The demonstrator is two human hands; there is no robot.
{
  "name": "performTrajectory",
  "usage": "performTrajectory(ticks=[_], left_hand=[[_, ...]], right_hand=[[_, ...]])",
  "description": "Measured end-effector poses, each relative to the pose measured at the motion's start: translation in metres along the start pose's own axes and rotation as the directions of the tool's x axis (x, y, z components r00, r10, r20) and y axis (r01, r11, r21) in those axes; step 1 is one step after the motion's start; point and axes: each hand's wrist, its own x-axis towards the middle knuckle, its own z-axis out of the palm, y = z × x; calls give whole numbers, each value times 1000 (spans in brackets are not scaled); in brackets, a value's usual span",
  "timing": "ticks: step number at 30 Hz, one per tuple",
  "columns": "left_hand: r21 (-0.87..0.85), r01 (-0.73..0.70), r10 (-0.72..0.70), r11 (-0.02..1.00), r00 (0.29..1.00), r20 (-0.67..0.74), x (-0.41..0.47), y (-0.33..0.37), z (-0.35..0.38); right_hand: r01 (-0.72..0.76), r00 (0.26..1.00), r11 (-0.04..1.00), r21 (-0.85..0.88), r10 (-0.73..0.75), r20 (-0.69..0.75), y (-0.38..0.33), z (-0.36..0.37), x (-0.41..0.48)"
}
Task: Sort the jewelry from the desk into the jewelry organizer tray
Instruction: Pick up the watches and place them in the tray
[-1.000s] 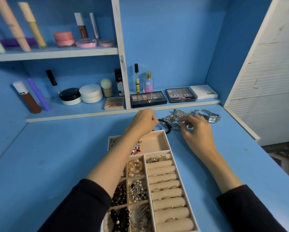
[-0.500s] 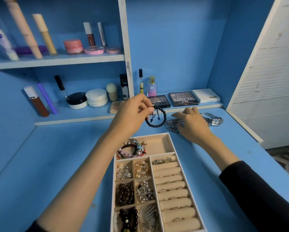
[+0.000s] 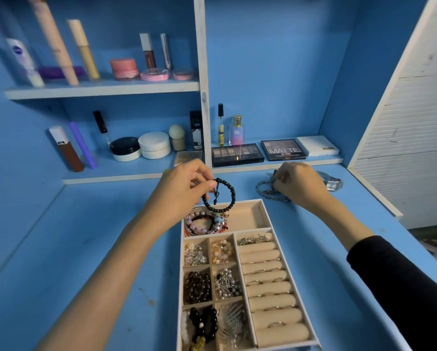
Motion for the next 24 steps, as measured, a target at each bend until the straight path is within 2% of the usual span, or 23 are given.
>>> performTrajectory(ticks=[3, 9, 16, 20, 24], left_hand=[[14, 19, -19, 1000, 1000, 21, -4, -3, -2], [48, 87, -89, 995, 995, 41, -7, -16, -1], [247, 126, -131, 961, 991, 5, -8, -29, 6], [487, 74, -82, 870, 997, -5, -10, -31, 11], [589, 56, -98, 806, 994, 40, -8, -31, 15]], right_hand=[[-79, 990, 953, 291, 109, -85, -5, -10, -5], [-92, 967, 814, 573, 210, -143, -23, -33, -11], [-32, 959, 765, 643, 206, -197, -44, -60, -13], [-23, 956, 737, 675, 213, -201, -53, -70, -8], [-2, 960, 690, 724, 204, -192, -64, -84, -2]])
